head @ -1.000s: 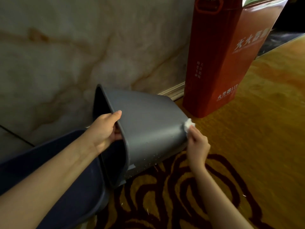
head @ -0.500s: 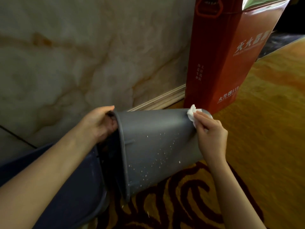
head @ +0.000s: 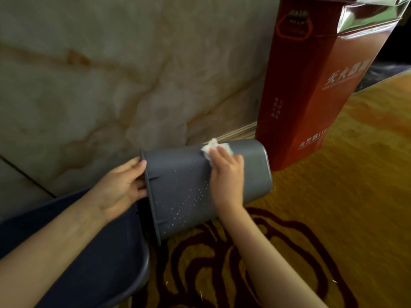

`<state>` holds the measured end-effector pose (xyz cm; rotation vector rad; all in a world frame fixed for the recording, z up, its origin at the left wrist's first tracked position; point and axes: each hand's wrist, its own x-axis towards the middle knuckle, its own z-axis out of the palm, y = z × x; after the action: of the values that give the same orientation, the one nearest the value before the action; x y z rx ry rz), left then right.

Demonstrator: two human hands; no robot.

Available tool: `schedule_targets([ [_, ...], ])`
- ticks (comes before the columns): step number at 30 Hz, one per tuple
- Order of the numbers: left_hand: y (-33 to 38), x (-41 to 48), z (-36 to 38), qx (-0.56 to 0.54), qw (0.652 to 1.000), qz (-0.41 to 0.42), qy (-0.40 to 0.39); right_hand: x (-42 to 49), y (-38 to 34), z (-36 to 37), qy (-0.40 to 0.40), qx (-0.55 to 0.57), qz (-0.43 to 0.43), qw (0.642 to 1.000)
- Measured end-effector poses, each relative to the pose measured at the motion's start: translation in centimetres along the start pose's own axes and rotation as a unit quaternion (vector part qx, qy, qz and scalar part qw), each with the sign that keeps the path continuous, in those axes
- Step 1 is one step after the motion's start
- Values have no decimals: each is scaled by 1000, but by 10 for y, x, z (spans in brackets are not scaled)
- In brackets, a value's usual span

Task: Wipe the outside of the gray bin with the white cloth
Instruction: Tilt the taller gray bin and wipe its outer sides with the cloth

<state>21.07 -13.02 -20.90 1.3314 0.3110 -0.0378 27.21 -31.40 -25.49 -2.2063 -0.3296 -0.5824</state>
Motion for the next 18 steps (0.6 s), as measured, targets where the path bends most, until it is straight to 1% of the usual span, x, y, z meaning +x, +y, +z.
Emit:
schedule_targets([
  [3,-6,7,17,-25,999,29,24,-12,-33,14,-19,47,-53,997],
  [6,-7,13,29,-79,996,21,23,-20,-50,23,-34,79,-86,993],
  [8,-6,17,34,-87,995,27,30,-19,-51,23,-27,82,-100,991],
  [11,-6,24,39,-52,991,60,104,-10,-39,20,-7,61,-138,988],
  [12,-6,27,42,-41,989,66,129,-5,-32,18,3,53,-138,989],
  [14,-4,32,43,-27,983,65,169,7,-10,14,27,32,-102,994],
  [18,-3,36,39,-29,975,56,212,36,53,3,49,-15,38,998],
])
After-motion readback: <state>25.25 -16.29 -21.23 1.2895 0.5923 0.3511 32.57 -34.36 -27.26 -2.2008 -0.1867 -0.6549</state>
